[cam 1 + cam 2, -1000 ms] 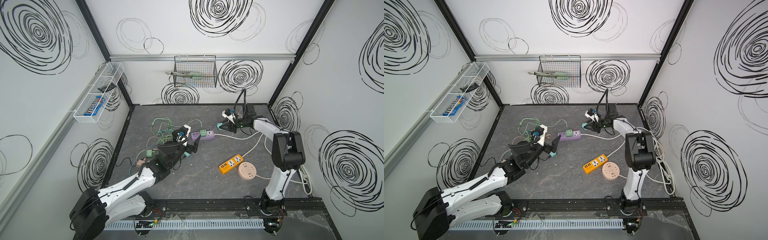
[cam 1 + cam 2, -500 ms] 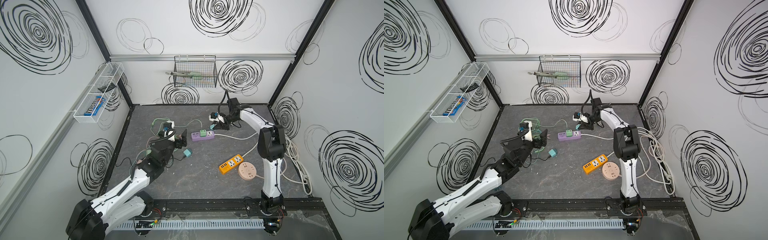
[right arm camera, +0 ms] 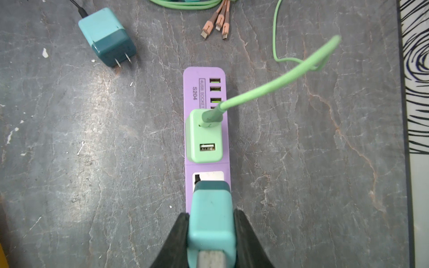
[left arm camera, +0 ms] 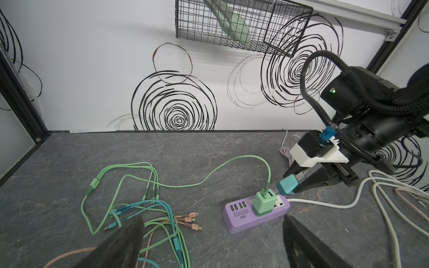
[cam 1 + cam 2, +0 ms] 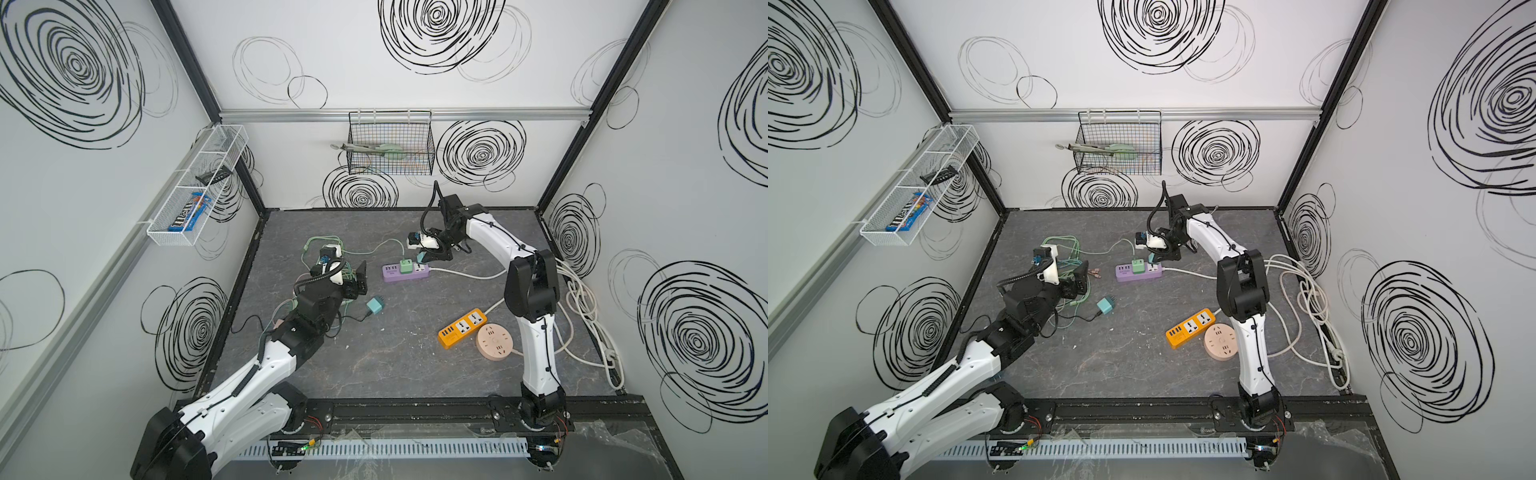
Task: Insert the plug
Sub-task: 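Carry the teal charger over the purple strip with the right gripper and lower it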
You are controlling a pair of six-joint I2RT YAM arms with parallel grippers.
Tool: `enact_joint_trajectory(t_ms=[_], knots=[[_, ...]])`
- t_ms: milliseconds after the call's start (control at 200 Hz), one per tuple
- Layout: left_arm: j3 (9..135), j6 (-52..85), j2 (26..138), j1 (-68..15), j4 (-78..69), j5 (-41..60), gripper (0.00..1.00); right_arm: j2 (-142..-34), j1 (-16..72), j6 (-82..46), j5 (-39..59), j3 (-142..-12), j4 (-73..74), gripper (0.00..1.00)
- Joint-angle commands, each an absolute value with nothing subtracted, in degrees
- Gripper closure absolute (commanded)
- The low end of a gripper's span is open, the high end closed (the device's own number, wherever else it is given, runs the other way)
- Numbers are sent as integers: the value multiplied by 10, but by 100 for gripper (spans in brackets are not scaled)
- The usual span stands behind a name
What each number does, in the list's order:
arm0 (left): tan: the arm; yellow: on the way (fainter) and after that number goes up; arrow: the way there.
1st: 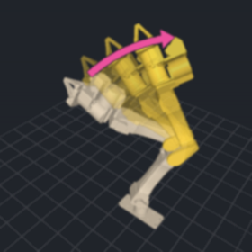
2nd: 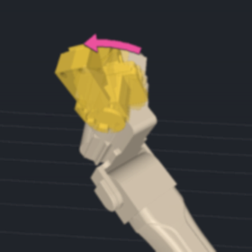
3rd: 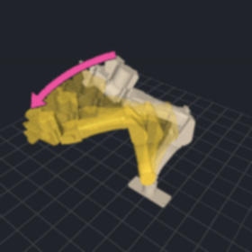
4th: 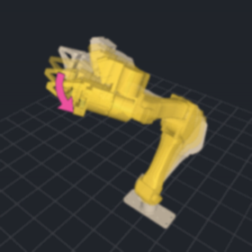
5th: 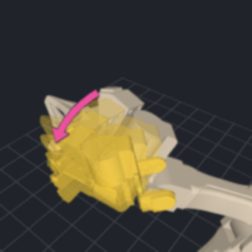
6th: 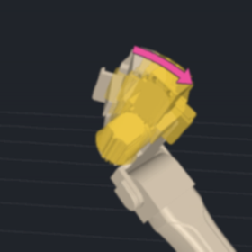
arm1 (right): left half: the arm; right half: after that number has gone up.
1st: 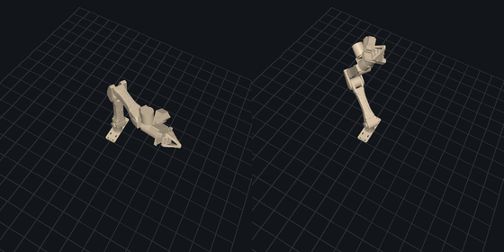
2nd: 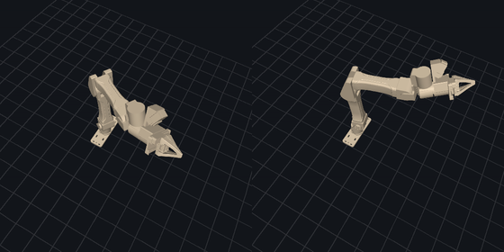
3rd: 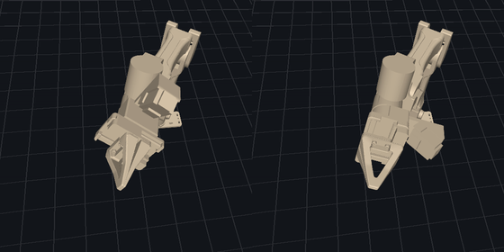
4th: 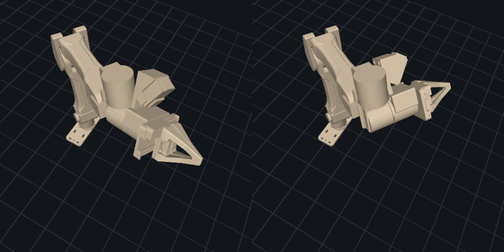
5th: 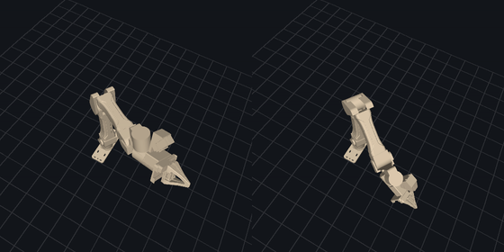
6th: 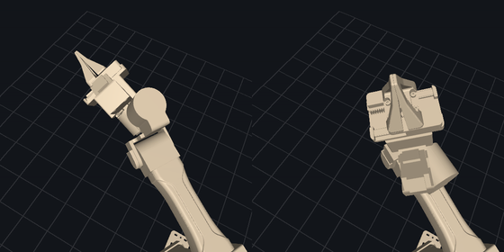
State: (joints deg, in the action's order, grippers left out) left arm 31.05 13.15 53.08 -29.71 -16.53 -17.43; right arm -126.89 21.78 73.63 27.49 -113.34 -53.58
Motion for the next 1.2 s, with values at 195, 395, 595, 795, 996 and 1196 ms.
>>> enact_joint_trajectory(t_ms=[195, 395, 595, 795, 996, 1196], knots=[[305, 139, 524, -292, -181, -162, 4, -1285, 238, 751, 229, -1149, -553, 100], [303, 137, 523, -292, -181, -165, 4, -1277, 239, 737, 199, -1137, -562, 100], [308, 137, 530, -292, -178, -160, 4, -1276, 240, 728, 174, -1117, -555, 100], [309, 137, 535, -291, -178, -161, 4, -1275, 249, 725, 189, -1109, -555, 100], [312, 135, 536, -292, -173, -161, 4, -1277, 252, 721, 183, -1101, -570, 100], [310, 137, 540, -291, -176, -159, 4, -1261, 253, 720, 188, -1092, -568, 100]])
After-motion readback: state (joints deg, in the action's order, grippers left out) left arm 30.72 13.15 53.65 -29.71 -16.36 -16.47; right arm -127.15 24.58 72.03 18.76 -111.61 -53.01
